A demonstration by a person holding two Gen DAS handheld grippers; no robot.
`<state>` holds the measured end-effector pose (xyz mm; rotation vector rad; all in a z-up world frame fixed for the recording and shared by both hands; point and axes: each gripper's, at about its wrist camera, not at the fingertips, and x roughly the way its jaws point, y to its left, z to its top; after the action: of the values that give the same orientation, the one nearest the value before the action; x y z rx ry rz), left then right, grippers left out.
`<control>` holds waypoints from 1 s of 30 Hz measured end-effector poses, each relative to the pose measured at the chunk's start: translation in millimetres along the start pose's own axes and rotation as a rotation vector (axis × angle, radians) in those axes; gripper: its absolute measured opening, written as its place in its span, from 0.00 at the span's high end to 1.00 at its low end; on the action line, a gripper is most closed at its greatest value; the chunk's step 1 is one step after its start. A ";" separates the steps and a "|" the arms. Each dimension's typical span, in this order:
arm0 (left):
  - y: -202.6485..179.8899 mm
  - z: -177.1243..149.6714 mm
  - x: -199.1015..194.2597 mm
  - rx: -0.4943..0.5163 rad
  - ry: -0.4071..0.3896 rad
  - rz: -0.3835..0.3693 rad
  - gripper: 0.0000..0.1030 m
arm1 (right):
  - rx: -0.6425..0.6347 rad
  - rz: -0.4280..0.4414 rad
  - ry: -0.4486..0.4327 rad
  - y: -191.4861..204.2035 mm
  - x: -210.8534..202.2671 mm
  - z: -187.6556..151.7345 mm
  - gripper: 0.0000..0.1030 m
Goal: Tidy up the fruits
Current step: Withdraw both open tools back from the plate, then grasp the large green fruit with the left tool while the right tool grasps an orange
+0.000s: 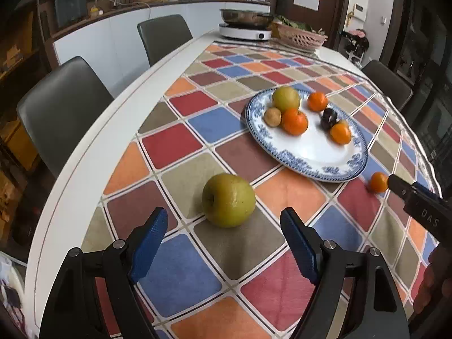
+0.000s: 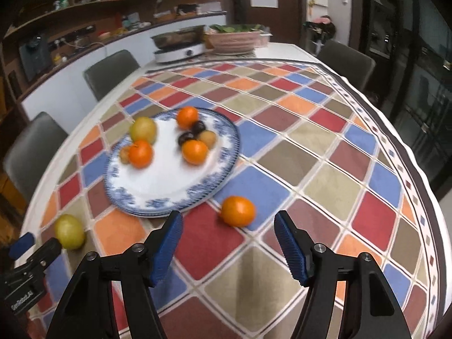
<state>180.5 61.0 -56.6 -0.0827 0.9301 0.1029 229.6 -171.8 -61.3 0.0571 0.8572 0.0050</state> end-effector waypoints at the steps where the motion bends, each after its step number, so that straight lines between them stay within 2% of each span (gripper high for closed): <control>1: -0.4 -0.7 2.6 0.000 0.008 0.000 0.21 | 0.000 -0.013 -0.003 -0.9 1.9 -0.8 0.34; 9: -6.5 -2.4 23.6 0.021 0.051 0.009 0.21 | 0.049 -0.065 0.040 -14.8 27.7 -3.0 0.35; 14: -7.1 -1.5 35.9 0.021 0.069 -0.016 0.22 | 0.045 -0.055 0.053 -14.6 37.1 -3.5 0.35; 15: -6.4 -1.6 38.1 0.015 0.074 -0.022 0.24 | 0.041 -0.056 0.057 -13.8 38.9 -3.4 0.35; 17: -5.6 -1.8 41.6 0.009 0.079 -0.021 0.38 | 0.035 -0.058 0.066 -12.4 43.7 -2.8 0.35; 18: -5.3 -2.0 43.0 0.009 0.082 -0.020 0.41 | 0.033 -0.059 0.070 -11.7 46.1 -2.6 0.35; 20: -3.6 -1.8 45.9 0.001 0.084 -0.028 0.51 | 0.023 -0.047 0.071 -9.5 48.7 -2.9 0.44; 22: -2.9 -1.4 46.2 0.002 0.079 -0.024 0.54 | 0.009 -0.035 0.080 -5.9 51.9 -2.6 0.50; 24: -2.0 -0.7 46.5 0.007 0.076 -0.024 0.54 | 0.005 -0.036 0.086 -4.6 54.1 -2.1 0.52; 26: -1.9 -0.3 46.9 0.011 0.075 -0.024 0.54 | -0.001 -0.036 0.079 -4.3 54.4 -1.4 0.62; 30: -2.1 0.5 47.0 0.017 0.076 -0.023 0.55 | -0.010 -0.034 0.075 -4.0 55.0 -1.0 0.65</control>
<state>209.0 61.4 -94.0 -0.0826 1.0059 0.0709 264.7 -174.2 -103.7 0.0329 0.9330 -0.0205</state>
